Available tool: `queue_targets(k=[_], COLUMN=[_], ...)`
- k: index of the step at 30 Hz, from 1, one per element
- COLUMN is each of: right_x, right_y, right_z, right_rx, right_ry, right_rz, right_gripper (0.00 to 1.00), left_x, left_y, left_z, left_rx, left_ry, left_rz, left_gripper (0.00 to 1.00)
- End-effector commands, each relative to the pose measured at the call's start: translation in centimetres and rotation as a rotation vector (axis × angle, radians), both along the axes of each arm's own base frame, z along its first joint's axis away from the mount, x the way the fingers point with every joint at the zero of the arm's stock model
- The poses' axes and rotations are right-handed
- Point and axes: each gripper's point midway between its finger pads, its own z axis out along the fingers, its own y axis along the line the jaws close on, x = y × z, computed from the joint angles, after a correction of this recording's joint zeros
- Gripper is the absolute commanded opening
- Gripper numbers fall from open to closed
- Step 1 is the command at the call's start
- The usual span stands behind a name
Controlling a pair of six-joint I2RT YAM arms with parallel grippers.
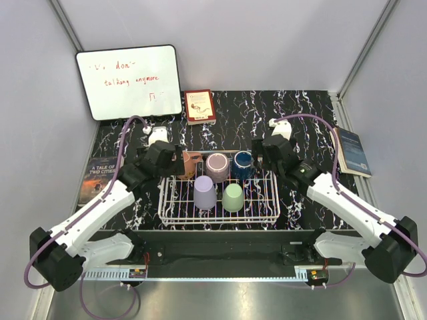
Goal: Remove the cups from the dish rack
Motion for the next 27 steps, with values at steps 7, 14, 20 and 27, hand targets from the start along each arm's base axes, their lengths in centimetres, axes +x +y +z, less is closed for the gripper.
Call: queue_targets(k=[7, 14, 20, 27], right_x=[1.4, 1.7, 2.2, 2.9], right_y=[1.9, 5.4, 7.1, 8.2], right_z=[0.4, 0.1, -1.6, -3.4], right_rx=[0.064, 0.148, 0.146, 0.132], right_ry=[-0.021, 0.023, 0.079, 0.121], right_rz=[0.000, 0.113, 0.160, 0.170], right_gripper=[1.00, 1.00, 1.00, 1.00], left_x=[0.2, 0.1, 0.6, 0.6], left_y=[0.3, 0.8, -0.1, -0.5], left_z=[3.7, 3.7, 2.6, 2.2], left_rx=[-0.062, -0.055, -0.038, -0.041], left_ry=[-0.117, -0.133, -0.088, -0.069], left_rz=[0.019, 0.028, 0.001, -0.010], left_gripper=[0.99, 0.99, 0.99, 0.99])
